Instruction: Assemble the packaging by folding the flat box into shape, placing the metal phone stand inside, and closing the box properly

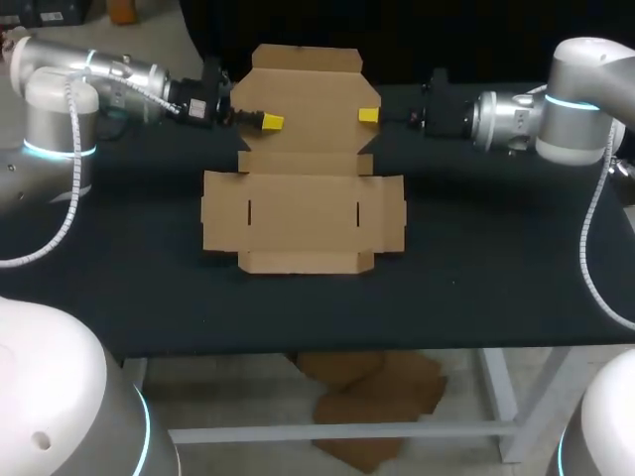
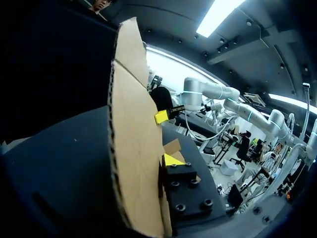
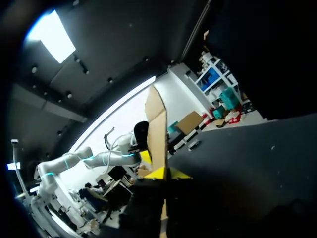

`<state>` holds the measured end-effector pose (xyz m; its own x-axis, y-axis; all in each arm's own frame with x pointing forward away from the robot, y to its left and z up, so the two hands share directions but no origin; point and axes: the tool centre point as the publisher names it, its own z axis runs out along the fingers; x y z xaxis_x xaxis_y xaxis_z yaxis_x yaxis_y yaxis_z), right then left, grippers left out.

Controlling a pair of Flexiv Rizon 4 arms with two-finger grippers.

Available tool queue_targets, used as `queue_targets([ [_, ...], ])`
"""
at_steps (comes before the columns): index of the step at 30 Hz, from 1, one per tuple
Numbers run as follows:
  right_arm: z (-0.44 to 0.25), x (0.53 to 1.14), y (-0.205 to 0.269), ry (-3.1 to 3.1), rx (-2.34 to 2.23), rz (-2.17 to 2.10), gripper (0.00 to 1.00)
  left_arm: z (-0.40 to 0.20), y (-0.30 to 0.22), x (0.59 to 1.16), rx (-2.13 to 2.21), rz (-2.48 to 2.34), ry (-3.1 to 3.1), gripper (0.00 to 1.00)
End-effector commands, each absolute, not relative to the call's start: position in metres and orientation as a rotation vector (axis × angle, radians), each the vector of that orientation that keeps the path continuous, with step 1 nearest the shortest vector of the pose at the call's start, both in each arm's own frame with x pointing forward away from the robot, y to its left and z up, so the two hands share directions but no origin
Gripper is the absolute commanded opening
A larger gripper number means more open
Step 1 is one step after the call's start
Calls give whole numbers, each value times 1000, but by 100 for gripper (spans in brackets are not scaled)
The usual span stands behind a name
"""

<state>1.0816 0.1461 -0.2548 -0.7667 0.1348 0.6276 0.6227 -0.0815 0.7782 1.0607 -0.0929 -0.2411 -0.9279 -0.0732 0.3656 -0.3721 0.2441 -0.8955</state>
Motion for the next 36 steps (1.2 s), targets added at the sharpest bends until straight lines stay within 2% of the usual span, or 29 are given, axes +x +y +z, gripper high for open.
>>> queue_targets([
  [1, -256, 1084, 151, -1840, -807, -1915, 0, -243, -97, 1064, 371, 1737, -2240, 9],
  [7, -255, 1084, 151, -1839, -807, -1917, 0, -243, -97, 1063, 357, 1749, -2231, 2],
  [11, -255, 1084, 151, -1839, -809, -1916, 0, -242, -96, 1062, 342, 1757, -2223, 5],
  [15, -255, 1084, 151, -1842, -811, -1913, 0, -241, -95, 1062, 335, 1763, -2221, 30],
  [18, -255, 1084, 151, -1843, -812, -1911, 0, -239, -94, 1061, 329, 1778, -2218, 26],
  [19, -255, 1084, 151, -1843, -813, -1911, 0, -239, -94, 1061, 329, 1781, -2218, 20],
  [21, -255, 1084, 151, -1844, -813, -1910, 0, -238, -93, 1060, 327, 1786, -2217, 13],
  [26, -254, 1083, 152, -1845, -810, -1908, 0, -238, -94, 1061, 322, 1793, -2216, 8],
  [27, -254, 1083, 152, -1845, -809, -1907, 0, -238, -94, 1061, 322, 1794, -2216, 2],
  [28, -254, 1083, 152, -1845, -809, -1907, 0, -238, -94, 1061, 322, 1796, -2216, 0],
  [36, -253, 1083, 153, -1844, -802, -1901, 0, -236, -95, 1061, 310, 1802, -2218, 0],
])
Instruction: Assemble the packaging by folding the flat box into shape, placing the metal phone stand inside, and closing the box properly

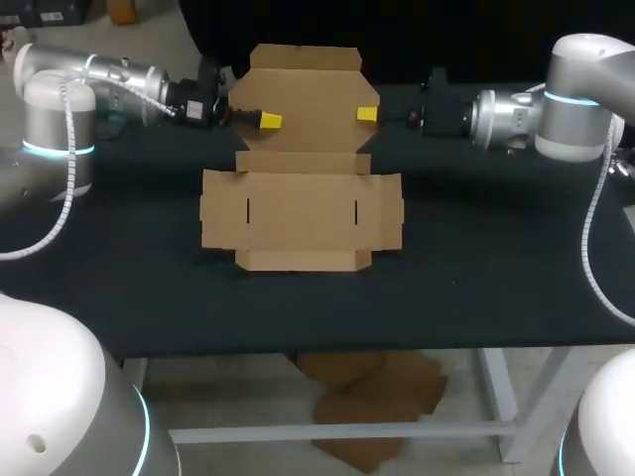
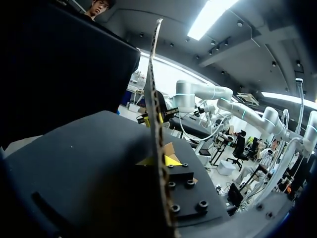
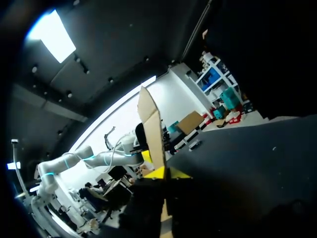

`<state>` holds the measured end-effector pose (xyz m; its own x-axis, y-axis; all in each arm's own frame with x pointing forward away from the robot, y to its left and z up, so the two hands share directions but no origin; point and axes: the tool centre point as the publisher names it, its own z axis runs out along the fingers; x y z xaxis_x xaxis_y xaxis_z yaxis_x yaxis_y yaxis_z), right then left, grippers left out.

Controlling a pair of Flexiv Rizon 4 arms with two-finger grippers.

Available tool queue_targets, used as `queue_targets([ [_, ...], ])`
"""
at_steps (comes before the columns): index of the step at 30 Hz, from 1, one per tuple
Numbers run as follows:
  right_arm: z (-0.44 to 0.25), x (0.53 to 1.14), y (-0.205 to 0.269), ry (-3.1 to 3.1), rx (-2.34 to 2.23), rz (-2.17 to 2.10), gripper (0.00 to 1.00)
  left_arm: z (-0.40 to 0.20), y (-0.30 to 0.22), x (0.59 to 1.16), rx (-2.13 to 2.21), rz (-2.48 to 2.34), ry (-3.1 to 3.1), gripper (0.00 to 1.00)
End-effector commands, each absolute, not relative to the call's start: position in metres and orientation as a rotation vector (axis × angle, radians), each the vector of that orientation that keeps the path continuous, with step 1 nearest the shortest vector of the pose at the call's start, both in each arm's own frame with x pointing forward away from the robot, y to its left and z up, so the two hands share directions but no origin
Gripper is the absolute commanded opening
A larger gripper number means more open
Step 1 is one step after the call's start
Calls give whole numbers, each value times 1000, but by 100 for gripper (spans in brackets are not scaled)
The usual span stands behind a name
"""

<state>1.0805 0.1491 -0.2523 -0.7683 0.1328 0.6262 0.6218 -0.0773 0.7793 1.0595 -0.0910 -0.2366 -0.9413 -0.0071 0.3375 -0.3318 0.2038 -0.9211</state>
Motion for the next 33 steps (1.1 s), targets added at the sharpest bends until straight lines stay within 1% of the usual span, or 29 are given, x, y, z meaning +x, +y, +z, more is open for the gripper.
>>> queue_targets([
  [1, -252, 1083, 153, -1844, -801, -1895, 0, -236, -95, 1061, 309, 1802, -2218, 0],
  [2, -251, 1083, 153, -1848, -802, -1887, 9, -236, -95, 1061, 307, 1801, -2219, 0],
  [3, -250, 1083, 153, -1853, -803, -1880, 35, -235, -95, 1062, 307, 1800, -2220, 0],
  [4, -249, 1083, 152, -1863, -808, -1870, 41, -235, -96, 1062, 307, 1800, -2220, 0],
  [7, -245, 1082, 147, -1895, -838, -1857, 48, -234, -95, 1064, 310, 1802, -2218, 0],
  [9, -243, 1081, 143, -1918, -866, -1845, 50, -234, -95, 1065, 313, 1803, -2217, 0],
  [13, -237, 1076, 128, -1955, -926, -1838, 50, -232, -94, 1068, 313, 1810, -2215, 0],
  [21, -229, 1056, 99, -2016, -1023, -1851, 47, -230, -99, 1077, 308, 1819, -2214, 0],
  [29, -226, 1030, 81, -2094, -1074, -1832, 38, -222, -104, 1087, 301, 1849, -2230, 0],
  [30, -225, 1027, 80, -2105, -1079, -1831, 33, -221, -105, 1088, 296, 1852, -2232, 0],
  [31, -224, 1023, 77, -2120, -1086, -1825, 15, -220, -105, 1090, 291, 1857, -2234, 0],
  [32, -224, 1019, 76, -2136, -1094, -1821, 5, -219, -106, 1091, 285, 1859, -2236, 0],
  [33, -224, 1015, 76, -2150, -1094, -1819, 0, -218, -106, 1092, 280, 1862, -2240, 0],
])
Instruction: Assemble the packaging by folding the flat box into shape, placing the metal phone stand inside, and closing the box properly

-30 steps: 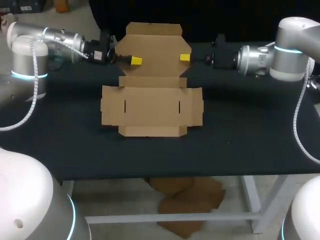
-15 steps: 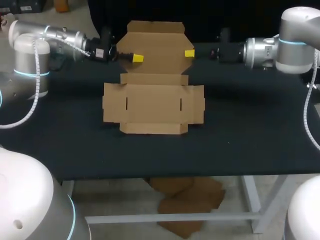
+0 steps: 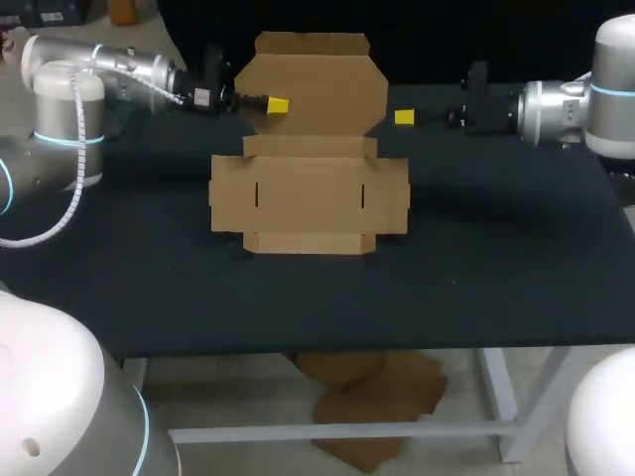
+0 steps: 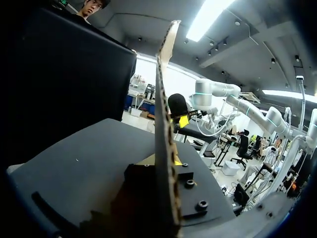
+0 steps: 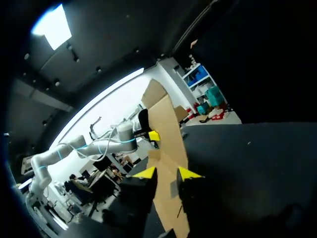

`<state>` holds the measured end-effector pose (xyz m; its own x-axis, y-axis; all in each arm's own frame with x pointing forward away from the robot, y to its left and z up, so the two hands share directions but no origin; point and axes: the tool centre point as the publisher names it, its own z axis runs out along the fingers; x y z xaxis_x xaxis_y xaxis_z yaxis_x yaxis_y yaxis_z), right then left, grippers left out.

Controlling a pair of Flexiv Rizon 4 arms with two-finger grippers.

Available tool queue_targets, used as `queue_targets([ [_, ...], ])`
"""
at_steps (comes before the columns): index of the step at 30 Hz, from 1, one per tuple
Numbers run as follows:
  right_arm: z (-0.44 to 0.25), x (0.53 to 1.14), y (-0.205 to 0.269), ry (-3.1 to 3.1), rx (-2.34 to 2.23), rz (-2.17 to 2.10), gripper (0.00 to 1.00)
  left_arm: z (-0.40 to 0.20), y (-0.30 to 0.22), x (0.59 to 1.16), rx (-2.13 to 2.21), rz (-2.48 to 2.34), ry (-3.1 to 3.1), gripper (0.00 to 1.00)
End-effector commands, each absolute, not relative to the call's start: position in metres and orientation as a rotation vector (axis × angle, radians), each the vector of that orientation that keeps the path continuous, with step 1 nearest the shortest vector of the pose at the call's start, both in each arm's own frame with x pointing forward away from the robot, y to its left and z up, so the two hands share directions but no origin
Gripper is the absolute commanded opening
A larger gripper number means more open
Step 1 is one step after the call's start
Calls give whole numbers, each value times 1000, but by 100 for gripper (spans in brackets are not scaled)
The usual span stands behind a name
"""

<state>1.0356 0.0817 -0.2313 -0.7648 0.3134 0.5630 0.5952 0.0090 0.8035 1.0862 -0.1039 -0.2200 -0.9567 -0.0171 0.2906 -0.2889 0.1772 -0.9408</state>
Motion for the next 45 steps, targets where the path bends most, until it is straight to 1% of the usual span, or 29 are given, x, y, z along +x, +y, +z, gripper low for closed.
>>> queue_targets([
  [1, -223, 1011, 75, -2166, -1099, -1814, 0, -217, -107, 1093, 276, 1864, -2242, 0],
  [10, -224, 976, 66, -2319, -1084, -1806, 0, -211, -112, 1101, 222, 1890, -2241, 0],
  [14, -231, 964, 71, -2426, -1106, -1665, 0, -208, -112, 1101, 221, 1901, -2248, 0],
  [33, -231, 964, 71, -2426, -1106, -1665, 0, -207, -112, 1101, 217, 1899, -2252, 0],
  [35, -227, 964, 82, -2460, -1095, -1672, 0, -207, -112, 1101, 217, 1899, -2252, 0],
  [38, -227, 954, 88, -2472, -1045, -1714, 0, -205, -113, 1098, 202, 1903, -2261, 0],
  [45, -241, 925, 77, -2480, -1047, -1792, 0, -196, -116, 1087, 153, 1964, -2247, 0],
])
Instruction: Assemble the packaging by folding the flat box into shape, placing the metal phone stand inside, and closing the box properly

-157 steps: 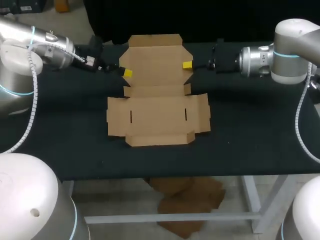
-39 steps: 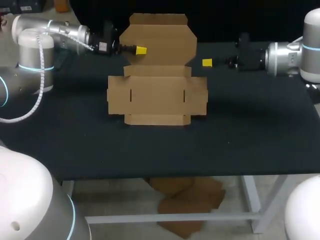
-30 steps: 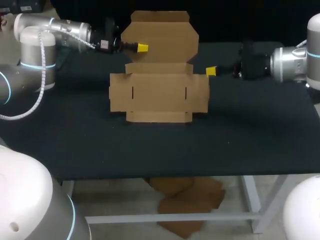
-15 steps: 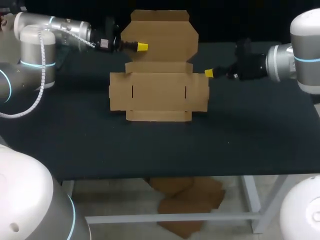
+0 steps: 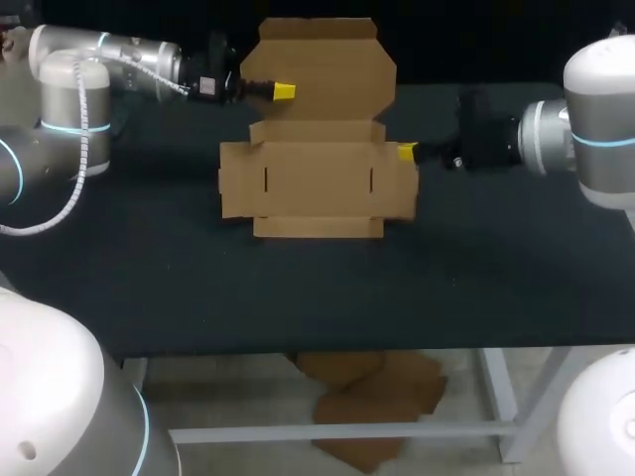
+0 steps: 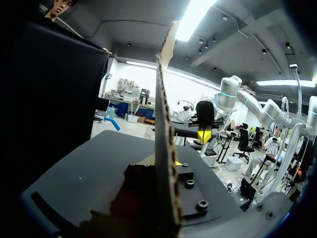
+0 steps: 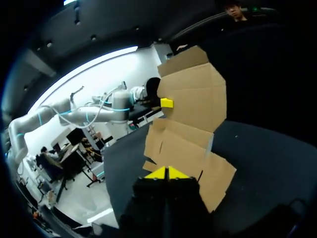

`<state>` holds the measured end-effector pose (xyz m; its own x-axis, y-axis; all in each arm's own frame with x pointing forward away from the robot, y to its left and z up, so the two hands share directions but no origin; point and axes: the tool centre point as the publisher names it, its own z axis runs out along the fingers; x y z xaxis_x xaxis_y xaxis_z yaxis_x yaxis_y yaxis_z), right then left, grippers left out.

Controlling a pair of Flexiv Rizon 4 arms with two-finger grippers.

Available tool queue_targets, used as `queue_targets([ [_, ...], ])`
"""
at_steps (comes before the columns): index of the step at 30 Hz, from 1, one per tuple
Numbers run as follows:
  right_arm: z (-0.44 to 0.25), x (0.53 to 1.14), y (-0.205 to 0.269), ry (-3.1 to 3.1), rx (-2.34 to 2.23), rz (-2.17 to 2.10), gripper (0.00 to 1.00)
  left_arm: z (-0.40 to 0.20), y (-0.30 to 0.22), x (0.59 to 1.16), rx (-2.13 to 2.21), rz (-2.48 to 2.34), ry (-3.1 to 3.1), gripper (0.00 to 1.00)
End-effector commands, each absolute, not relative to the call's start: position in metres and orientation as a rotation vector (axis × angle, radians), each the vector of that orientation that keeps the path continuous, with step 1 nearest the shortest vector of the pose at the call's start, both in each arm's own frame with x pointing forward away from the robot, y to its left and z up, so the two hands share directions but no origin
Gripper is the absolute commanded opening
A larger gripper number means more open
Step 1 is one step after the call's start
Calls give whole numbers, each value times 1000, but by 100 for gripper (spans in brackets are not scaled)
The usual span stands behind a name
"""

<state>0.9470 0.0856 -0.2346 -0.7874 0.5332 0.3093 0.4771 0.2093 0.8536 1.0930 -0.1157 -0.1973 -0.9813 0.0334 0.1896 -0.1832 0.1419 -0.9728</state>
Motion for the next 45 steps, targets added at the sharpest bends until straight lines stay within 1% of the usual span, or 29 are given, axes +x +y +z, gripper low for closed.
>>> queue_targets([
  [1, -243, 920, 76, 2339, 982, 1695, 0, -194, -117, 1084, 145, 1967, -2242, 0],
  [11, -258, 900, 80, 2348, 957, 1643, 0, -179, -124, 1071, 129, 1981, -2274, 0],
  [28, -270, 869, 79, 2362, 886, 1584, 0, -146, -136, 1029, 156, 1983, -2341, 0],
  [45, -281, 852, 87, 2384, 846, 1502, 0, -146, -141, 1007, 275, 1946, -2299, 0],
])
